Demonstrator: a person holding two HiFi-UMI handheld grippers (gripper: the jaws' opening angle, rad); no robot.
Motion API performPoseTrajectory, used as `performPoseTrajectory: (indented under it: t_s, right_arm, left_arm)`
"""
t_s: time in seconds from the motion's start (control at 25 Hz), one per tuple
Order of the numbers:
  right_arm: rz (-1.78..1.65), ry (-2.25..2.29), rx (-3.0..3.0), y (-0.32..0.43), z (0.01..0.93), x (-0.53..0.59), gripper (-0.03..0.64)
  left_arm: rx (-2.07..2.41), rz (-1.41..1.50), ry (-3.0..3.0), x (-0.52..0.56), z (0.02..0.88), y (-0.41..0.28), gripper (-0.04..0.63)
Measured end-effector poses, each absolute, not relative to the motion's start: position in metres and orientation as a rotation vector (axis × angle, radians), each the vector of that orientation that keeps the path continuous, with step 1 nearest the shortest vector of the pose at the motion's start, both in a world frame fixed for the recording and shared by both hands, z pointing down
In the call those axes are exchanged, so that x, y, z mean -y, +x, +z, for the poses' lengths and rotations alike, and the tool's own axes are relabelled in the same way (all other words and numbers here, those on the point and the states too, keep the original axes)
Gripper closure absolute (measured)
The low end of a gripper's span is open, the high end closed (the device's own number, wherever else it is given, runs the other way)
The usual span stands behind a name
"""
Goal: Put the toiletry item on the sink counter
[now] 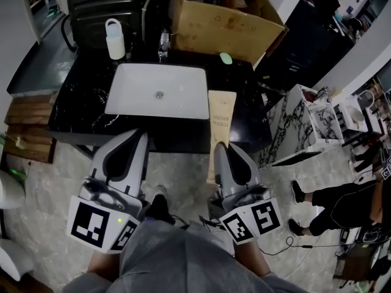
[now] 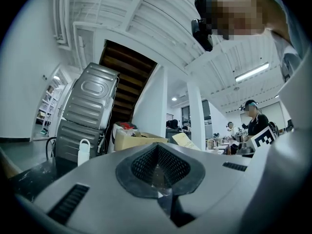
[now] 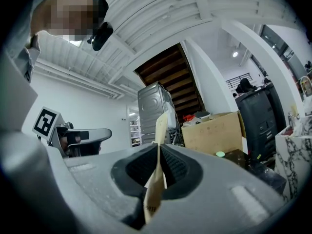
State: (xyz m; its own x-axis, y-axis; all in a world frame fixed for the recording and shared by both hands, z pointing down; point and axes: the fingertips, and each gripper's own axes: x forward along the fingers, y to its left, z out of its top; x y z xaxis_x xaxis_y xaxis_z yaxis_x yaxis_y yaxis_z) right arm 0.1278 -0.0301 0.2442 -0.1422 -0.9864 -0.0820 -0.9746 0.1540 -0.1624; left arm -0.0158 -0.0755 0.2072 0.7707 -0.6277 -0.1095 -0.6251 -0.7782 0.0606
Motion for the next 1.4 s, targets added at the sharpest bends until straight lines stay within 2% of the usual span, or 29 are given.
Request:
performPoseTrajectory:
  t_s: [0.64,1.4]
  right_arm:
    - [-0.114,-2.01,-2.22,0.139,0.249,0.161,0.606]
    - [-0.199,-2.064,-2.231,0.146,0.264,0.221,0.606]
  left_arm:
    - [0.995,-0.201,2.92,0.217,0.214,-0.009,0.592]
    - [0.963,-0.19,2.859,0.285,0.231,-0.001,0.592]
